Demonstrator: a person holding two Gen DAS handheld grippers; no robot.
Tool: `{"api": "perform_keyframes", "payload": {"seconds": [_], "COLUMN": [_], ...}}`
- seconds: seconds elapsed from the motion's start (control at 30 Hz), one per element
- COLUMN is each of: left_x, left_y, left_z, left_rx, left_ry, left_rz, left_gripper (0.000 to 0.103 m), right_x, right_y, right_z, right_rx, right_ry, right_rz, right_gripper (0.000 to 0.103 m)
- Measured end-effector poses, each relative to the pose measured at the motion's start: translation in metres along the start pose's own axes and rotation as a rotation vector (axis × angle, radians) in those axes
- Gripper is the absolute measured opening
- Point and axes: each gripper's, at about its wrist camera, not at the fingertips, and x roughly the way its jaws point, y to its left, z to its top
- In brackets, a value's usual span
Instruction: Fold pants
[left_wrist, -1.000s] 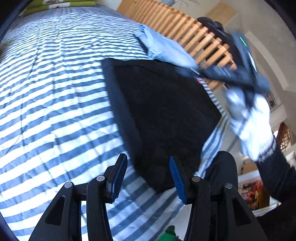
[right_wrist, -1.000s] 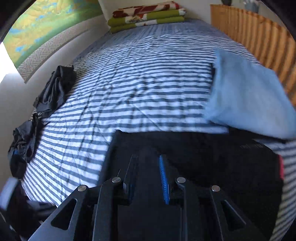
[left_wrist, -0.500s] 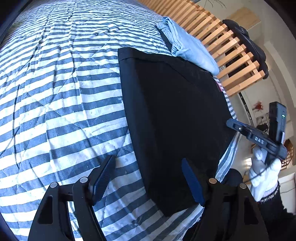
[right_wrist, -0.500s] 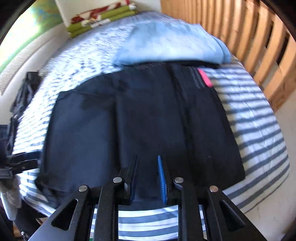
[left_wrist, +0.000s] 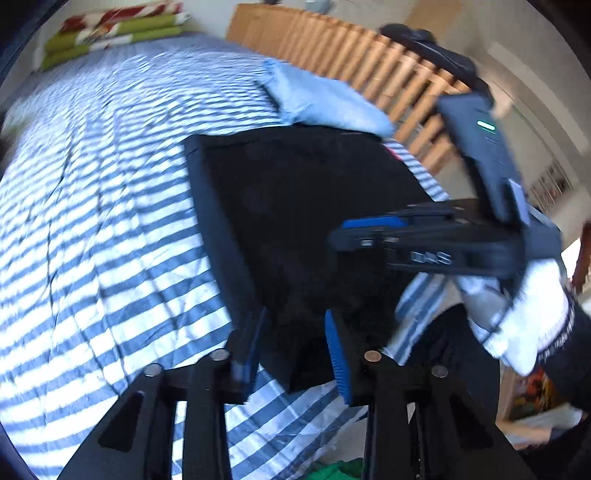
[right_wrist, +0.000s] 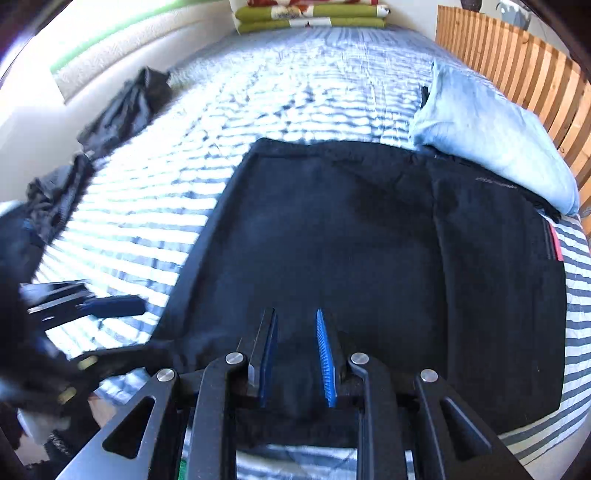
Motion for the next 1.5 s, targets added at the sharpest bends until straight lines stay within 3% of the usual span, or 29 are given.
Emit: {"api": "perform_keyframes", "payload": {"seconds": [0.07, 0.13, 0.2, 0.3, 0.43, 0.5, 0.57, 0.63, 0.67, 0.7, 0.83, 0.97, 1.07, 1.13, 1.17, 1.33, 1.5], "left_x": [0.013, 0.032, 0.043, 0.036, 0.023, 0.011, 0.0, -0.005, -0.005, -0.003, 0.013, 0.024, 0.026, 0.028, 0.026, 0.024, 0.018], "left_y": [-0.003, -0.001, -0.001, 0.001, 0.017, 0.022, 0.028, 0.035, 0.035, 0.035, 0.041, 0.048, 0.048, 0.05, 0.053, 0.059, 0.052], "left_z": [0.007, 0.01, 0.002, -0.014, -0.032, -0.034, -0.031, -0.026, -0.022, -0.02, -0.011, -0.013, -0.014, -0.015, -0.018, -0.022, -0.021], "left_rx": [0.023, 0.021, 0.059, 0.096, 0.039, 0.003, -0.05, -0.123, -0.143, -0.15, -0.245, -0.304, -0.328, -0.347, -0.355, -0.389, -0.378], "left_ry": [0.036, 0.11, 0.175, 0.198, 0.23, 0.207, 0.161, 0.114, 0.09, 0.077, 0.046, 0.01, -0.011, -0.011, -0.012, -0.04, -0.076], "left_rz": [-0.026, -0.056, -0.055, -0.045, -0.073, -0.067, -0.068, -0.088, -0.088, -0.071, -0.071, -0.093, -0.118, -0.137, -0.145, -0.184, -0.195], "left_gripper": [0.027, 0.012, 0.007, 0.005, 0.001, 0.002, 0.015, 0.053, 0.061, 0.067, 0.067, 0.067, 0.063, 0.046, 0.044, 0.028, 0.021], "right_x": [0.011, 0.019, 0.023, 0.025, 0.025, 0.023, 0.012, 0.0, -0.006, -0.009, -0.005, 0.022, 0.048, 0.063, 0.069, 0.093, 0.099], "right_y": [-0.012, -0.021, -0.023, -0.019, -0.011, -0.01, -0.009, -0.004, 0.0, 0.006, 0.034, 0.053, 0.061, 0.072, 0.076, 0.085, 0.102], "right_z": [-0.002, -0.003, -0.004, -0.005, -0.005, -0.003, 0.0, 0.007, 0.014, 0.023, 0.061, 0.1, 0.112, 0.116, 0.115, 0.111, 0.107], "right_rx": [0.065, 0.118, 0.13, 0.115, 0.056, 0.051, 0.064, 0.067, 0.066, 0.057, 0.004, 0.009, 0.015, -0.012, -0.03, -0.054, -0.121], "right_ry": [0.045, 0.067, 0.071, 0.073, 0.066, 0.075, 0.054, 0.018, 0.003, -0.006, 0.008, 0.101, 0.183, 0.233, 0.256, 0.309, 0.328], "right_rz": [0.047, 0.08, 0.086, 0.058, 0.002, -0.002, 0.021, 0.049, 0.074, 0.094, 0.102, 0.098, 0.075, 0.055, 0.037, -0.04, -0.125], "right_gripper": [0.019, 0.017, 0.017, 0.016, 0.016, 0.016, 0.019, 0.027, 0.037, 0.04, 0.041, 0.041, 0.04, 0.04, 0.04, 0.043, 0.044]}}
